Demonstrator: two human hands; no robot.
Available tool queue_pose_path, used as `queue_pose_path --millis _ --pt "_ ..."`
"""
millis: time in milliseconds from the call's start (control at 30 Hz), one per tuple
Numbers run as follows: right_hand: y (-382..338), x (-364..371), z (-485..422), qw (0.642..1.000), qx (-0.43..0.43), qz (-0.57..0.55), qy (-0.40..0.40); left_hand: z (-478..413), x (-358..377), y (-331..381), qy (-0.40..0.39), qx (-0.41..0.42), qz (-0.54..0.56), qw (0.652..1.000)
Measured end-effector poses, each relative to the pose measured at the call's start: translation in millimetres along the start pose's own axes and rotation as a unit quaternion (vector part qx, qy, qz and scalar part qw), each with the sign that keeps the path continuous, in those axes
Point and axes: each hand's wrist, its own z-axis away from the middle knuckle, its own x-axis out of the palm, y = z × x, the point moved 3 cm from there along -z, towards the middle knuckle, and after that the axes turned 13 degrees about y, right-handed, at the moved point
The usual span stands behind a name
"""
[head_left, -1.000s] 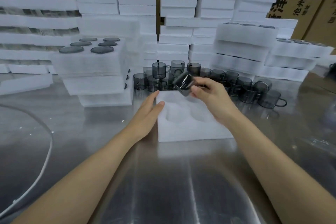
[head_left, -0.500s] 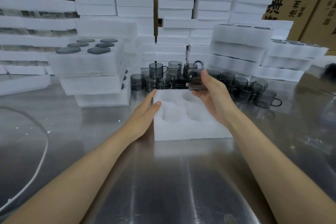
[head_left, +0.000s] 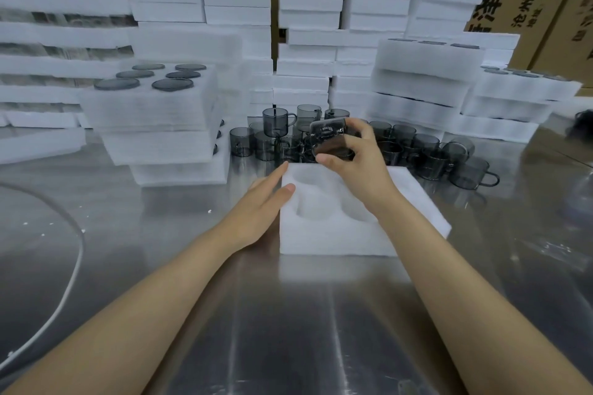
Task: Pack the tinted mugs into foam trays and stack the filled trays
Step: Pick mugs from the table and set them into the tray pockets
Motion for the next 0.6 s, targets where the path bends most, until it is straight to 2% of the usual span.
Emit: queue_pose_path --millis 67,133,233,400,500,600 --pt "-0.7 2.2 0.2 1.000 0.006 0.005 -0.013 -0.2 -0.1 -0.7 0.002 -0.001 0.002 1.000" --pt "1.1 6.5 -0.3 0.999 0.051 -0.012 -0.014 -0.2 0.0 -1.4 0.000 -0.004 0.001 1.000" --pt "9.2 8.6 -5.5 0.978 0.159 -0.133 0.003 0.2 0.2 -1.7 -0.005 -0.006 0.001 1.000" --pt "9.1 5.3 -2.1 0.974 0.133 -0.181 -0.015 0.3 -0.1 -0.8 -0.004 -0.001 0.002 1.000" --pt "7.6 7.3 0.7 0.984 0.127 -0.121 -0.040 0.6 -0.9 -0.4 -0.004 -0.005 0.006 1.000" --pt "4.2 6.6 0.8 0.994 0.090 -0.060 -0.029 1.2 -0.3 0.2 -0.008 -0.004 0.005 1.000"
